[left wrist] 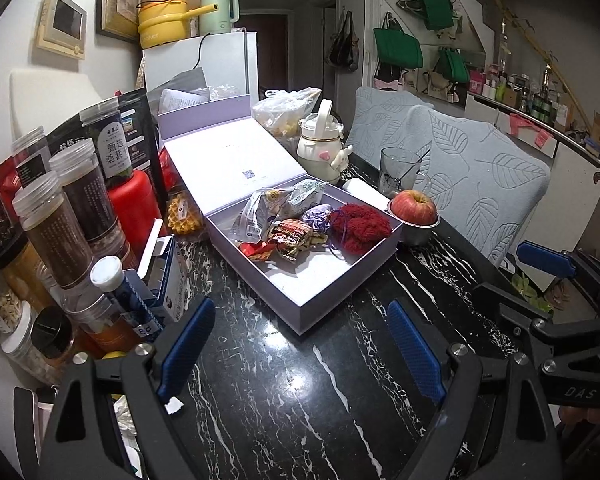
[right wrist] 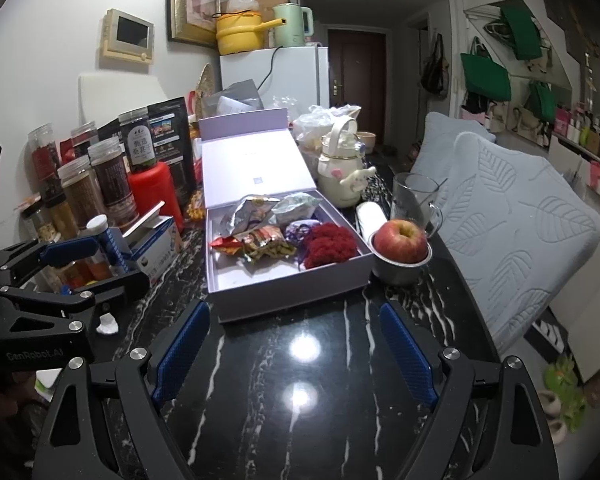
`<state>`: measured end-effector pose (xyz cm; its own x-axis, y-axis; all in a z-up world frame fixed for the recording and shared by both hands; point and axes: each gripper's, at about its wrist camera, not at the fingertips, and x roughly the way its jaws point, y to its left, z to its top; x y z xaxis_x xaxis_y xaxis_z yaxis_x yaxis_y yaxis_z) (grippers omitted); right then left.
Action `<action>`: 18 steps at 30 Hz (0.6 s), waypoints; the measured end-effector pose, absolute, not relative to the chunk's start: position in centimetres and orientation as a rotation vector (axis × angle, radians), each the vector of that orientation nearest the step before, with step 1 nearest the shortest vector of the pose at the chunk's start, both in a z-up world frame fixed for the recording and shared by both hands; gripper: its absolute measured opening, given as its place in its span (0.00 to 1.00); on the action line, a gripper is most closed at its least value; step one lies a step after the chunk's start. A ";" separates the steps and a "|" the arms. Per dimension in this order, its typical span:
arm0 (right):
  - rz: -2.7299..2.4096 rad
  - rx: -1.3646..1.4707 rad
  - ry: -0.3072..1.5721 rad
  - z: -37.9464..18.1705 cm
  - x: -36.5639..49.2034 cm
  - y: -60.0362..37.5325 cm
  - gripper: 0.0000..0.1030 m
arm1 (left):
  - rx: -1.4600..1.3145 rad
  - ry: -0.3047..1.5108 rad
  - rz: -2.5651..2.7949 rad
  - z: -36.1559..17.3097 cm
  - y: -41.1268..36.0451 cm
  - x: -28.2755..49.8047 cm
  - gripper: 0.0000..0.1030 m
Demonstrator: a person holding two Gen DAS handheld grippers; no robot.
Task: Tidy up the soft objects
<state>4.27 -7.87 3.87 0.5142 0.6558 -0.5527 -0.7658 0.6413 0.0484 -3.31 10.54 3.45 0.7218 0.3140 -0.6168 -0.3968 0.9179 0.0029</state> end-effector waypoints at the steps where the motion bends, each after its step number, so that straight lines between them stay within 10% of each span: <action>1: 0.861 -0.213 0.570 3.9 4.3 -7.9 0.85 | -0.132 0.657 0.394 3.4 10.5 -3.3 0.86; 18: 0.834 -0.219 0.572 3.8 4.4 -8.4 0.85 | -0.116 0.670 0.367 3.2 10.1 -2.7 0.86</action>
<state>4.38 -8.41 3.75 0.5331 0.6354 -0.5586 -0.7500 0.6605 0.0355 -2.71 10.13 3.18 0.7225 0.2949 -0.6253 -0.3688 0.9294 0.0122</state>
